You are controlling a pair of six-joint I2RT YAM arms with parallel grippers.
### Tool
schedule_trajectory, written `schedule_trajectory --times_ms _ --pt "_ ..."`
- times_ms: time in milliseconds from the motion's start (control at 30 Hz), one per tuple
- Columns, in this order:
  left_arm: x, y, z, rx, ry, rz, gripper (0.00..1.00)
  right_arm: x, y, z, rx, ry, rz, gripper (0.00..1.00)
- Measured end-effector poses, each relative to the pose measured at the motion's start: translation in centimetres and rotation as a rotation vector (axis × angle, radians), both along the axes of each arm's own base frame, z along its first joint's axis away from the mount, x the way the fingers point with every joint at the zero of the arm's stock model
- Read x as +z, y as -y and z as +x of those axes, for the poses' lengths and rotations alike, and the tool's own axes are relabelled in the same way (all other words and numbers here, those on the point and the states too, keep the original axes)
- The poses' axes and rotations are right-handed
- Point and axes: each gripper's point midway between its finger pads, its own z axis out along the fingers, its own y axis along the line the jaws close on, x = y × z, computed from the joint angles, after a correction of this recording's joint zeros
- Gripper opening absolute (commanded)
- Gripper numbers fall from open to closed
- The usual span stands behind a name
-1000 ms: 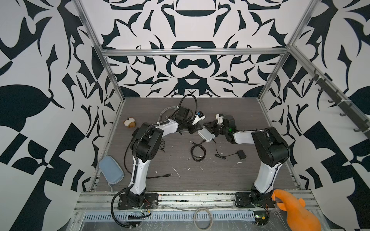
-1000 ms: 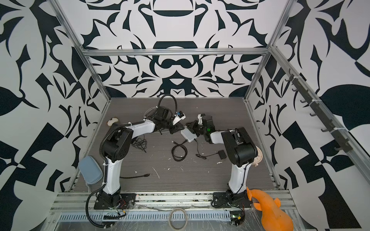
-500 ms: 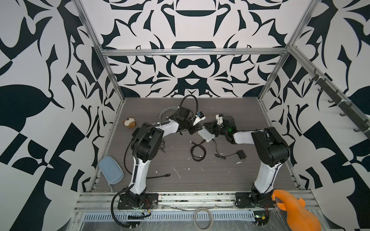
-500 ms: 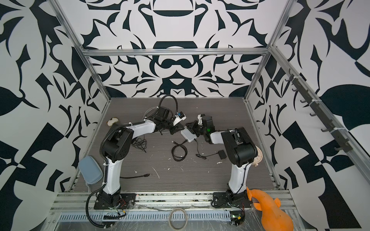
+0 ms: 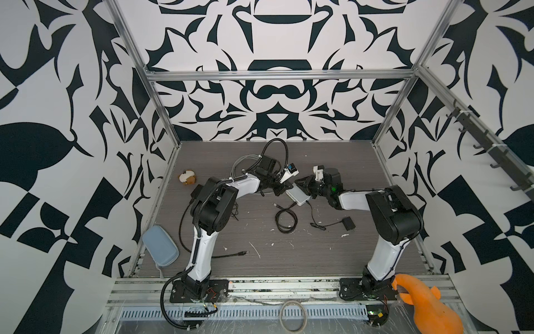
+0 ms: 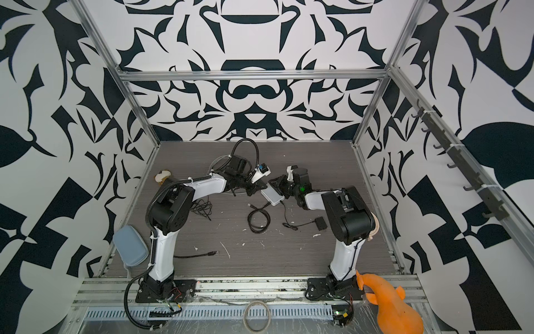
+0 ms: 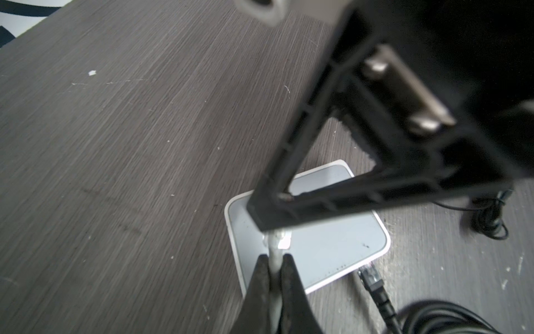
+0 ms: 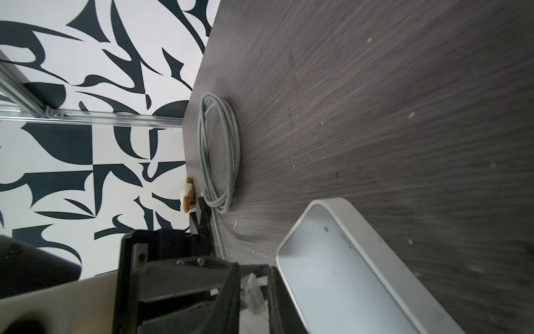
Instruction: Insert the plug into the switch port
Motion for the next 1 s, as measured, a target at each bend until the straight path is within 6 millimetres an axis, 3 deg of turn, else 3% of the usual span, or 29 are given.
schedule_trajectory --times_ms 267,467,633,800,1000 --pt "-0.2 -0.4 -0.4 -0.02 -0.022 0.004 0.0 3.4 1.3 -0.5 0.004 0.109 -0.09 0.35" --pt "-0.6 -0.8 -1.0 -0.032 -0.062 0.023 0.0 1.8 1.8 -1.0 0.031 0.096 -0.153 0.36" --pt "-0.6 -1.7 -1.1 -0.023 -0.101 0.081 0.0 0.3 2.6 -1.5 0.078 0.096 -0.283 0.43" --pt "-1.4 -2.9 -1.7 -0.001 -0.151 0.143 0.0 0.1 3.3 -1.2 0.132 0.16 -0.42 0.52" --pt "-2.6 -4.3 -3.1 0.037 -0.203 0.185 0.0 -0.2 3.5 -0.6 0.188 0.236 -0.555 0.56"
